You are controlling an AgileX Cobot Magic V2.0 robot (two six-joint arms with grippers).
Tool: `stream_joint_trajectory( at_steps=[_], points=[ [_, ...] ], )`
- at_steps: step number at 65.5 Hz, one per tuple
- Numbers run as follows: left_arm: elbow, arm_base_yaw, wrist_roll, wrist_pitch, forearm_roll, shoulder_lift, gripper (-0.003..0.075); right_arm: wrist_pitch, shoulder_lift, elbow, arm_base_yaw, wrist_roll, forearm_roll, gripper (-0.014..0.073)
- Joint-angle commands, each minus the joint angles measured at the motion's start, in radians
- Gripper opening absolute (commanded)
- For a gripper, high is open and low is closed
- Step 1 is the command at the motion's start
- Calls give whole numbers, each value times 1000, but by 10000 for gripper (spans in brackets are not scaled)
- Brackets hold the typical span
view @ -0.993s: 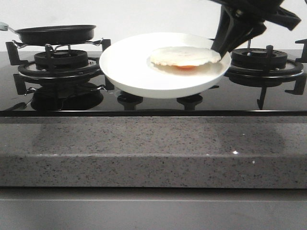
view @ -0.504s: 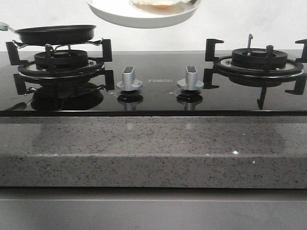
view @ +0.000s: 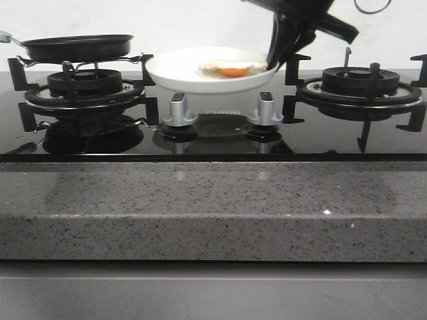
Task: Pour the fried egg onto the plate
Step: 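Lower the plate onto the stove between the knobs with the right gripper, then open the right gripper and raise it away from the plate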
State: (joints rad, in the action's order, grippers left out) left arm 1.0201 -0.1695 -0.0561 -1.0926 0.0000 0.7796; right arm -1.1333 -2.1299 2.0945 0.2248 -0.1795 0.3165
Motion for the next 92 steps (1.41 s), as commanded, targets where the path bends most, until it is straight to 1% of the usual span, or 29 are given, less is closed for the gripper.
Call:
stream_joint_trajectory(
  at_steps=[1,12,17,24,34,40,49,62,73,79,92],
  points=[
    [23,-8,-10,53,-8,-5,515,19,47,40,-10,-41,11,-57],
    [23,-8,-10,53,-8,-5,515,9,39,40,-10,-52,-4,-39],
    [23,-8,-10,53,-8,-5,515,-10,39,40,-10,-54,-5,0],
    [23,-8,-10,53,-8,-5,515,-37,39,40,-10,-57,-14,85],
    [23,-8,-10,53,-8,-5,515,-43,40,40,-10,-57,-12,234],
    [23,-8,-10,53,-8,-5,514,-44,40,40,-10,-57,-12,281],
    [23,-8,-10,53,-8,-5,515,-51,54,40,-10,-57,-4,290],
    [23,-8,-10,53,-8,-5,514,-62,138,40,-10,-48,-10,290],
    [23,-8,-10,53,-8,-5,515,-164,230,26,-1,4,-16,290],
    [23,-8,-10,53,-8,-5,515,-168,302,-43,24,22,-38,290],
    [23,-8,-10,53,-8,-5,515,-62,528,-307,94,23,-97,290]
  ],
)
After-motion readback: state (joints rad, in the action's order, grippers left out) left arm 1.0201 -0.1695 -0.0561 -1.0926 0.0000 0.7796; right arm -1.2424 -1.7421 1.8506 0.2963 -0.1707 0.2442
